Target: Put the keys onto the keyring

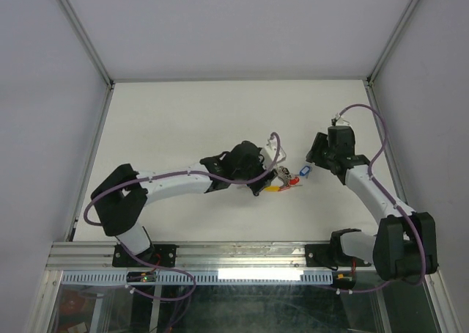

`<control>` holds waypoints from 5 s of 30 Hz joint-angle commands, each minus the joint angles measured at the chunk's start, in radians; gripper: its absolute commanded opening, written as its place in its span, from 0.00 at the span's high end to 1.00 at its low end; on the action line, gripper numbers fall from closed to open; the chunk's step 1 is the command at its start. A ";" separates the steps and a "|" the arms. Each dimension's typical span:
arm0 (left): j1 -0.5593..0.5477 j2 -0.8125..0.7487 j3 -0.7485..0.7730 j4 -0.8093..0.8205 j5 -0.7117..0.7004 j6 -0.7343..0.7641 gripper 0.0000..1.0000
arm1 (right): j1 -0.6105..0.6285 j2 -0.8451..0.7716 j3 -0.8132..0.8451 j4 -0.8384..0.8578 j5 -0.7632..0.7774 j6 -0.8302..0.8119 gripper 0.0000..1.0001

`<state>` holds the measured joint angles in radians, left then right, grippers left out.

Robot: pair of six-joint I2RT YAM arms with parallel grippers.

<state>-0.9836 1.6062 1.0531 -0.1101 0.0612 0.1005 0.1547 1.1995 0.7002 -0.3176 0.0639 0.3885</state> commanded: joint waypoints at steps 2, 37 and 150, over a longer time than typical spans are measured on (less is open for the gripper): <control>-0.070 0.117 0.073 0.052 0.051 0.094 0.47 | -0.007 -0.066 -0.007 0.029 -0.042 0.003 0.47; -0.107 0.389 0.190 -0.056 0.035 0.328 0.65 | -0.007 -0.095 -0.006 0.021 -0.138 -0.011 0.47; 0.329 -0.235 -0.012 -0.193 -0.227 0.056 0.55 | 0.591 0.440 0.406 -0.189 -0.060 0.086 1.00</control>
<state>-0.6594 1.3941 1.0397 -0.3271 -0.1562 0.1459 0.7372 1.6821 1.0622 -0.5320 -0.0074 0.5510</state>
